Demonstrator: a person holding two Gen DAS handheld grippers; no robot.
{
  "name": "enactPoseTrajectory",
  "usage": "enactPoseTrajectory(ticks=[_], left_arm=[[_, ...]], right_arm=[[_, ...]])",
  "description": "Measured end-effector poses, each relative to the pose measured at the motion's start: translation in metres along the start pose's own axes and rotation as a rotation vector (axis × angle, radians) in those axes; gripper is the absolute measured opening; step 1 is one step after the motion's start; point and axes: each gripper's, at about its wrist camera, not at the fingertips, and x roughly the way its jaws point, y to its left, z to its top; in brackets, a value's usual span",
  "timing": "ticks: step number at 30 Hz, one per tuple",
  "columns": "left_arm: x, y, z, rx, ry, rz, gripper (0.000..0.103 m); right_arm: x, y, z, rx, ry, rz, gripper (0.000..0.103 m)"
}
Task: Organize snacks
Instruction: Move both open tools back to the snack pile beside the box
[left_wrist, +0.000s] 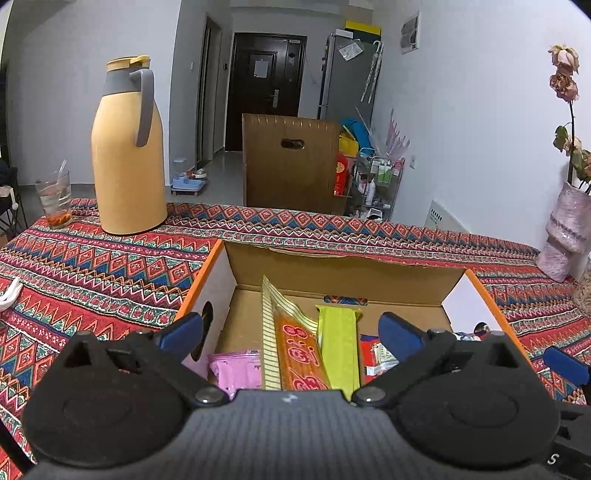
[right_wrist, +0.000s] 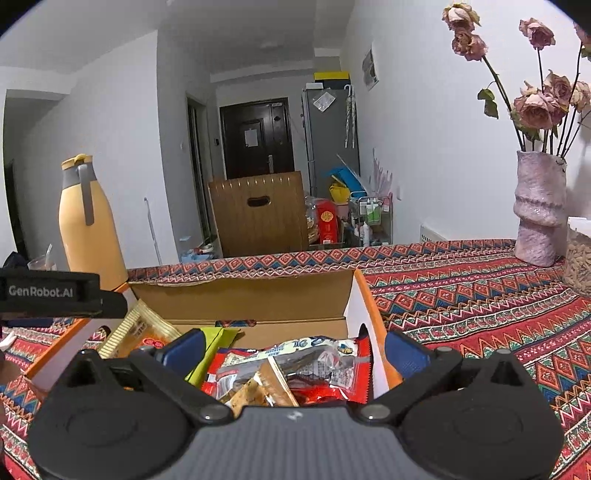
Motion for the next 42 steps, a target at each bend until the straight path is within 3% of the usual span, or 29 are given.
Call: enactPoseTrajectory(ticks=[11, 18, 30, 42], left_arm=[[-0.051, 0.000, 0.009, -0.005, -0.065, -0.022, 0.103], [-0.092, 0.012, 0.002, 0.010, -0.089, -0.025, 0.103], [-0.143, 0.048, -0.037, 0.007, -0.065, -0.043, 0.103], [-0.154, 0.075, -0.087, 0.017, 0.024, -0.057, 0.103]], right_arm=[[-0.026, 0.009, 0.014, -0.022, -0.032, 0.021, 0.103], [-0.064, 0.021, 0.011, -0.021, -0.048, 0.026, 0.103], [-0.114, 0.049, -0.031, -0.023, 0.074, 0.075, 0.103], [-0.143, 0.066, -0.077, -0.032, 0.177, 0.022, 0.102]])
